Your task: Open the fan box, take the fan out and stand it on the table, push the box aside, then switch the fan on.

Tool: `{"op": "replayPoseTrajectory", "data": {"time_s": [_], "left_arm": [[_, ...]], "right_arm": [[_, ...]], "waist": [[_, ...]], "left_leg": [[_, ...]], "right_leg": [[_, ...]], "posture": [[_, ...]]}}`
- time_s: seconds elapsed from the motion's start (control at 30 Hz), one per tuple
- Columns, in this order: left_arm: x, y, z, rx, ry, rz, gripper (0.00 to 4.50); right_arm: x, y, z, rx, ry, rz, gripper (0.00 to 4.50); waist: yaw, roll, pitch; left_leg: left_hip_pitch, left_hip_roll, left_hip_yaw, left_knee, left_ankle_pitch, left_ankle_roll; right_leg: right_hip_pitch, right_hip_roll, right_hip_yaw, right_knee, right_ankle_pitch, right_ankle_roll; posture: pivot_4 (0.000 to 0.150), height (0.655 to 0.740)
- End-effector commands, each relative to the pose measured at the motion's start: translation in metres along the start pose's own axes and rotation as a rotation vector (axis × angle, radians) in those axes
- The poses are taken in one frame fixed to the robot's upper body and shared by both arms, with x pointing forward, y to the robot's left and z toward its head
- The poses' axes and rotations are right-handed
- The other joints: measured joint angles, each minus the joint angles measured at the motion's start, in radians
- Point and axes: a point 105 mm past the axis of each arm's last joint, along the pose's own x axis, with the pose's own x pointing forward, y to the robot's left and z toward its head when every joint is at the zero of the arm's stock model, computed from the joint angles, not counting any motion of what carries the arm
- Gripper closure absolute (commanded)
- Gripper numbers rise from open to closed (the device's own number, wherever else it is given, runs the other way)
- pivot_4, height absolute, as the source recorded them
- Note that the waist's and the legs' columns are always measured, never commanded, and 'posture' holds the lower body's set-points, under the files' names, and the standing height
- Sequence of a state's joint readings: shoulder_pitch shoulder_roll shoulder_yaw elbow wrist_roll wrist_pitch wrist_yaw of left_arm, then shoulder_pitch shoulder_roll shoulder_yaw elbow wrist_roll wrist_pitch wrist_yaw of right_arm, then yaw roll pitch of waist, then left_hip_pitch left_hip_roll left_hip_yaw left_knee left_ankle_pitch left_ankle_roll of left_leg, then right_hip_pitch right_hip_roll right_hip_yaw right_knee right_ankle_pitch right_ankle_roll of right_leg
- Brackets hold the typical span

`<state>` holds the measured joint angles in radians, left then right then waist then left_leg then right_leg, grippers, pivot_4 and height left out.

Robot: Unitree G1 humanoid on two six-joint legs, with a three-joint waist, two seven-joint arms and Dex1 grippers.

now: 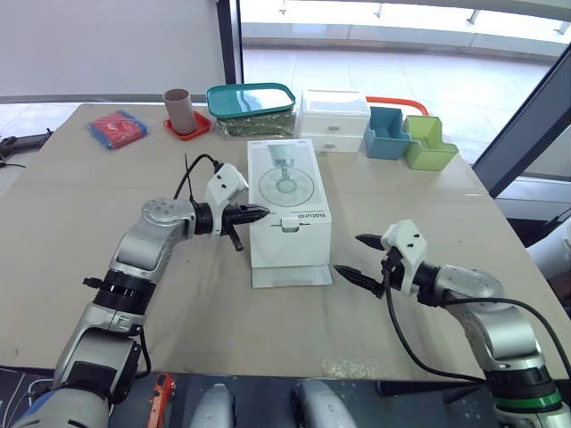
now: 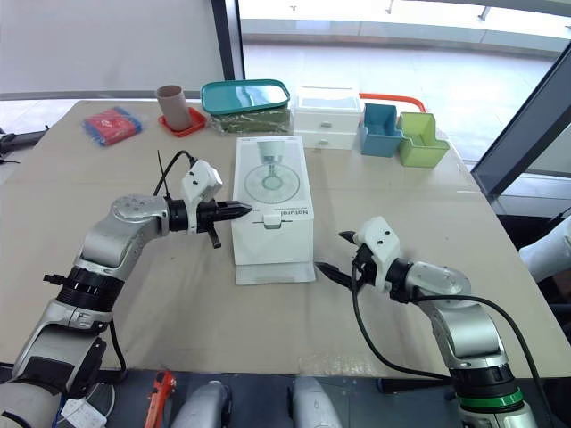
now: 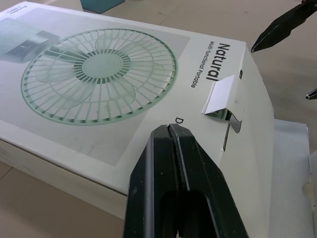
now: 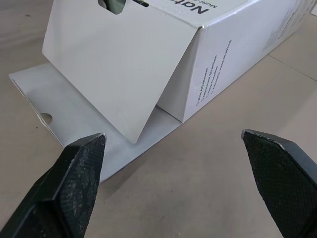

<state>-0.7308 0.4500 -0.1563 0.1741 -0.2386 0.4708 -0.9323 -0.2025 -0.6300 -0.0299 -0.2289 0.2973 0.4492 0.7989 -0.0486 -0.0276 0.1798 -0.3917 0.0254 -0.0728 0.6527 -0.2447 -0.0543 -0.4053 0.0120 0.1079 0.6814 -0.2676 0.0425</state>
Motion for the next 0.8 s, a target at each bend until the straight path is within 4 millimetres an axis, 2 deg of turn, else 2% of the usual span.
{"op": "replayPoseTrajectory", "data": {"time_s": [0.03, 0.17, 0.43, 0.8], "left_arm": [[-0.002, 0.000, -0.003, -0.001, 0.010, 0.003, 4.47], [-0.001, 0.000, -0.002, 0.001, 0.008, 0.002, 4.47], [0.000, -0.002, 0.001, 0.006, -0.003, -0.001, 4.47], [0.000, 0.001, 0.003, 0.007, -0.006, 0.005, 4.47]], "right_arm": [[0.003, 0.006, 0.012, -0.018, -0.046, 0.039, 0.00], [0.010, 0.021, 0.016, 0.007, -0.067, 0.116, 0.00], [0.018, 0.028, 0.008, 0.025, -0.041, 0.131, 0.00], [0.013, 0.053, 0.019, 0.079, -0.086, 0.266, 0.00]], "waist": [[0.000, 0.000, 0.000], [0.000, 0.000, 0.000], [0.000, 0.000, 0.000], [0.000, 0.000, 0.000]], "left_leg": [[0.000, 0.000, 0.000, 0.000, 0.000, 0.000], [0.000, 0.000, 0.000, 0.000, 0.000, 0.000], [0.000, 0.000, 0.000, 0.000, 0.000, 0.000], [0.000, 0.000, 0.000, 0.000, 0.000, 0.000]], "right_leg": [[0.000, 0.000, 0.000, 0.000, 0.000, 0.000], [0.000, 0.000, 0.000, 0.000, 0.000, 0.000], [0.000, 0.000, 0.000, 0.000, 0.000, 0.000], [0.000, 0.000, 0.000, 0.000, 0.000, 0.000]], "posture": [[0.150, 0.7400], [0.150, 0.7400], [0.150, 0.7400], [0.150, 0.7400]]}}
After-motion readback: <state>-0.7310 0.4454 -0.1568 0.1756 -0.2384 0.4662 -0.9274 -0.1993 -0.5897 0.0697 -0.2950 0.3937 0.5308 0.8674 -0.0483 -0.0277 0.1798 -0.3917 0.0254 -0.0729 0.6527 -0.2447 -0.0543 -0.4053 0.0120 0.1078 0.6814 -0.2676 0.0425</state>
